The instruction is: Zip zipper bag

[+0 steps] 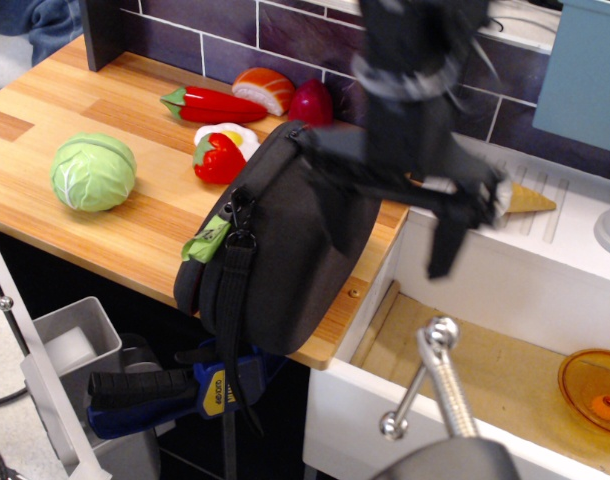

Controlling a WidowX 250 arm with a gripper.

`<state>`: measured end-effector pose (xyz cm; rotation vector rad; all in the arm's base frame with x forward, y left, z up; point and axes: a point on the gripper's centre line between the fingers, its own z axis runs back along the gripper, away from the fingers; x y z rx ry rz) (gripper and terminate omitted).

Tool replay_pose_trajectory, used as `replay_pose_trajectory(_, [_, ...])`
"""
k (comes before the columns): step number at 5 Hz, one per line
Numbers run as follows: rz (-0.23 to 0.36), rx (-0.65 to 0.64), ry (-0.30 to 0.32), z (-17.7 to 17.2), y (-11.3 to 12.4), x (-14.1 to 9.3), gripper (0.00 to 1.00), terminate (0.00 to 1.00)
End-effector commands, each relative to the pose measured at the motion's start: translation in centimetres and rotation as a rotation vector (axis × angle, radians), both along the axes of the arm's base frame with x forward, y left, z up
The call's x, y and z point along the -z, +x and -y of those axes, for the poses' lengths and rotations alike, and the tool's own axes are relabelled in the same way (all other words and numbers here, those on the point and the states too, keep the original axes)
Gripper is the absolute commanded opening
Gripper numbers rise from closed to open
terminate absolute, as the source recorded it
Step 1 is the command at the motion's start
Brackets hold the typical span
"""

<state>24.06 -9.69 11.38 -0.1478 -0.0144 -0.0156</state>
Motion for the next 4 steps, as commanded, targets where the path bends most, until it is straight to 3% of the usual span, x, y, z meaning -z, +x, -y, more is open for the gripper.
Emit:
replay_pose_trajectory(1, [0.0,0.08,0.009,-4.6,-0.8,-3.3,1.0,0.0])
replay_pose_trajectory(3, [0.01,0.161,0.02,-8.2,-3.0,-3.7,1.0,0.0])
replay_pose_trajectory(4, [0.023,0.178,0.047,-9.0,-3.5,-2.0,1.0,0.0])
